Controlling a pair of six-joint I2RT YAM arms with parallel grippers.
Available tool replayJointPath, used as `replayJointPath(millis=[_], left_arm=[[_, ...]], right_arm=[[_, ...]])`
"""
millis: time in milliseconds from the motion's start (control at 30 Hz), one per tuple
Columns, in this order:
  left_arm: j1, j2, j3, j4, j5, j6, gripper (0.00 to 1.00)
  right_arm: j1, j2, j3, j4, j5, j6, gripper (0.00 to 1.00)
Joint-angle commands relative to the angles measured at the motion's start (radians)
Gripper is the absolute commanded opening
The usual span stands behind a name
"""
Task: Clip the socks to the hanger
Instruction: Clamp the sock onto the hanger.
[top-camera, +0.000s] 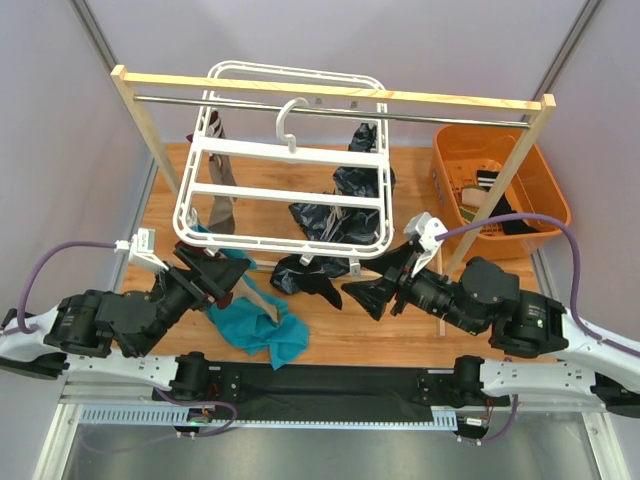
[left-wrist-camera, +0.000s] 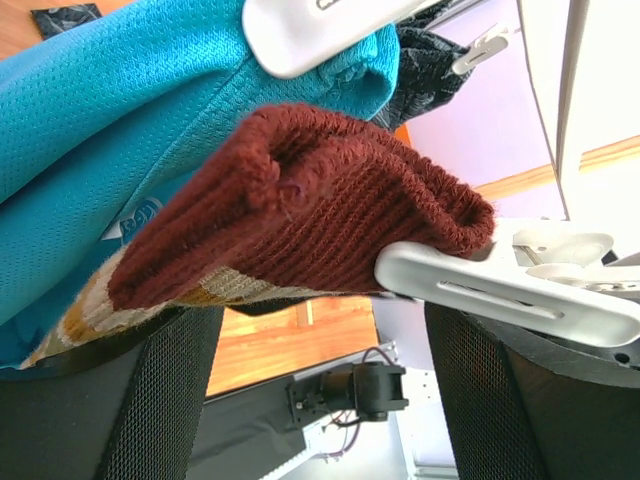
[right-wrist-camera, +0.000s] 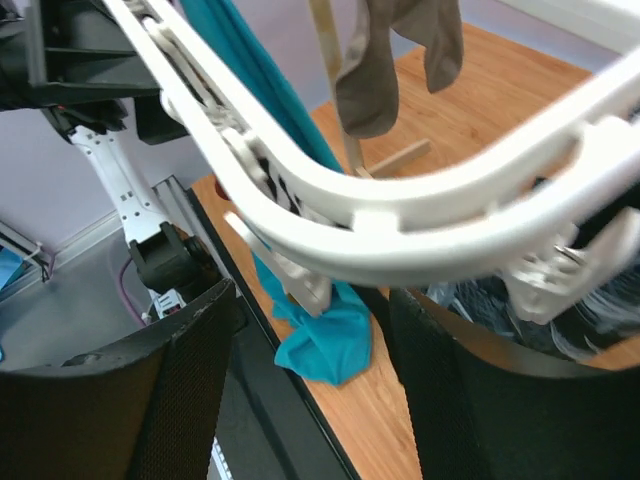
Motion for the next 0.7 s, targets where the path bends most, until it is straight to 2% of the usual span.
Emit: replayJointPath(millis=[0,133,333,433,500,533,667], left_arm=[[-0.003,0.007,-0.002,-0.011,-0.012,0.004,0.87],[-0.003,0.015,-0.002,0.011,-0.006,0.026,0.87],[-0.003,0.015,0.001,0.032,0.006,0.058,0.87],[-0.003,0.014,0.003,0.045,0.017,0.084,0.87],[-0.003,0.014,0.004,0.045,0.023,0.087,0.87],[-0.003,0.012,0.004,0.042,0.023,0.087,0.87],[-0.003,-0.002,-0.008,0.025,0.009,0.064,0.87]], right_arm=[[-0.002,0.017,-0.016,0.122,-0.095,-0.069,0.65],[-0.002,0.032,-0.019,0.183,-0.076,-0.103,0.65],[-0.002,0.052,-0.019,0.220,-0.079,-0.115,0.53],[-0.002,0.048,-0.019,0.200,-0.020,-0.097,0.53],[-0.002,0.028,-0.009,0.173,0.045,-0.049,0.59],[-0.002,0.022,-0.002,0.151,0.061,-0.031,0.60],[-0.002,0.002,-0.007,0.137,-0.012,-0.025,0.55]])
